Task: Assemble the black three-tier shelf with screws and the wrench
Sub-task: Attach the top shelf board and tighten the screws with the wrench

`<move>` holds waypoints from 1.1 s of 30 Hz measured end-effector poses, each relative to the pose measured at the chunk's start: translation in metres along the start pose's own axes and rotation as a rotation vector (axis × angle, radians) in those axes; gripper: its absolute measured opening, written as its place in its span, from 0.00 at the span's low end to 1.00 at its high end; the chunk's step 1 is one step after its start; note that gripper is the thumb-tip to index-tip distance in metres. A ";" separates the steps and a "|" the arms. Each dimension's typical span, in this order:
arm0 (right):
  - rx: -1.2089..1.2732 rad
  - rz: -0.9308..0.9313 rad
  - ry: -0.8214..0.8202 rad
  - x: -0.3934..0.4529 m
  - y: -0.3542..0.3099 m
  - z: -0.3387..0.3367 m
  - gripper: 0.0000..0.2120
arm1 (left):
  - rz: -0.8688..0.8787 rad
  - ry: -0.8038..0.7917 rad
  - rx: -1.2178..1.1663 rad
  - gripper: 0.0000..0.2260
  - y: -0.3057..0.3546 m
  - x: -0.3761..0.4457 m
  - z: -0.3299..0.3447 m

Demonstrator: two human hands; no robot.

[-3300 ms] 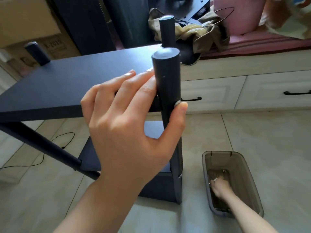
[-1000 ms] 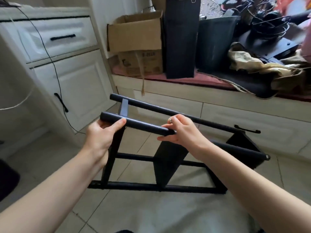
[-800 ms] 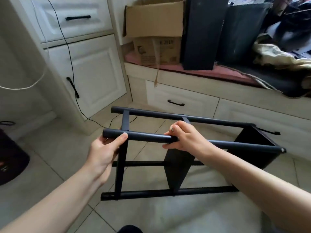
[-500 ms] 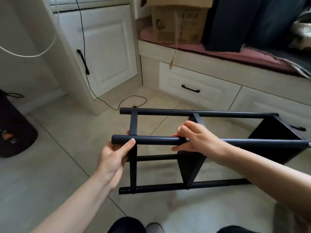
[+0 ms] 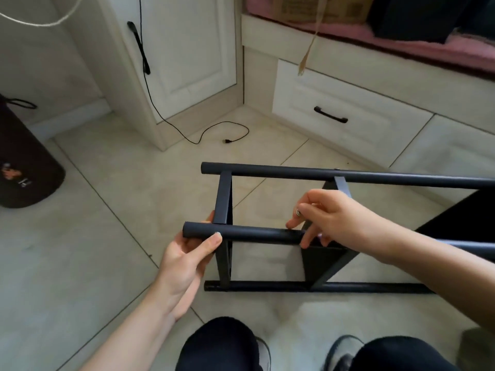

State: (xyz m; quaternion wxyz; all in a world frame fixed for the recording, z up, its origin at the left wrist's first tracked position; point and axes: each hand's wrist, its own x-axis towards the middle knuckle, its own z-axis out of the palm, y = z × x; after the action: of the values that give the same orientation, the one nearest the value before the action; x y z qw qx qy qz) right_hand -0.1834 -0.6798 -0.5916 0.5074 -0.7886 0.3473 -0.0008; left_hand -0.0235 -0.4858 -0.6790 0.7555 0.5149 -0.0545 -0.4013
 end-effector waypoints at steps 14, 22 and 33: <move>0.298 -0.058 -0.243 0.064 0.003 0.020 0.04 | 0.124 -0.134 0.475 0.14 0.017 0.014 -0.022; 0.290 0.042 -0.416 0.092 0.002 0.029 0.06 | 0.235 -0.292 0.861 0.25 0.040 0.028 -0.023; 0.357 0.127 -0.552 0.102 0.005 0.054 0.01 | 0.389 -0.516 1.027 0.26 0.046 0.038 -0.024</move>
State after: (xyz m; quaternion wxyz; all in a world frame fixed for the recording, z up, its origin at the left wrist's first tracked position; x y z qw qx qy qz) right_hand -0.0893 -0.6943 -0.6572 0.7115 -0.6346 0.2394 0.1837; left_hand 0.0391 -0.4865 -0.6646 0.4326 0.6803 -0.5156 -0.2902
